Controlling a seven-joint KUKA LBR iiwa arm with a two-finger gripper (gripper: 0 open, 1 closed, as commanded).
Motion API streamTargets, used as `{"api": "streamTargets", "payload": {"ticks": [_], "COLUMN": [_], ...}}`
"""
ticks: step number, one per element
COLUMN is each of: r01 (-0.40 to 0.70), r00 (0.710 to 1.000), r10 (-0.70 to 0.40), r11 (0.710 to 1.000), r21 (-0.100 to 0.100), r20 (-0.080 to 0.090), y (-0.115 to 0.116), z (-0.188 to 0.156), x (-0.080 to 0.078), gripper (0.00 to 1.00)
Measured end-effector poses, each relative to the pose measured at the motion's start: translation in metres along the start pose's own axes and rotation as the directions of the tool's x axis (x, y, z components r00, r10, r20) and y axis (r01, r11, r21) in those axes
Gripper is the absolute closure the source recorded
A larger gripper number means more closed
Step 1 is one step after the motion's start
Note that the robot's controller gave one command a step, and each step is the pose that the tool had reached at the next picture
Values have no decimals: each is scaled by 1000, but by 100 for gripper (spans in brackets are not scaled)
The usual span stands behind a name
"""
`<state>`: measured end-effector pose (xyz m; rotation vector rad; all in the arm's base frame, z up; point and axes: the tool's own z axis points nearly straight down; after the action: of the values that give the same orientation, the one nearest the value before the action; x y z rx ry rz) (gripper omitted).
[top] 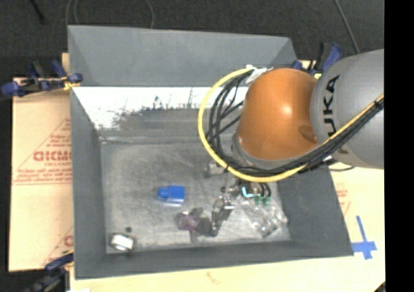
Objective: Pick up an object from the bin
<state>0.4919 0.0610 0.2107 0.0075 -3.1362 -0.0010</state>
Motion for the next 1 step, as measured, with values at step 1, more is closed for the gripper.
{"api": "streamTargets", "payload": {"ticks": [1], "r01": [-40], "r00": [999], "r10": [40], "r11": [999], "r21": [-2], "r20": [16], "y": [13], "z": [138], "x": [-15], "gripper": [0]}}
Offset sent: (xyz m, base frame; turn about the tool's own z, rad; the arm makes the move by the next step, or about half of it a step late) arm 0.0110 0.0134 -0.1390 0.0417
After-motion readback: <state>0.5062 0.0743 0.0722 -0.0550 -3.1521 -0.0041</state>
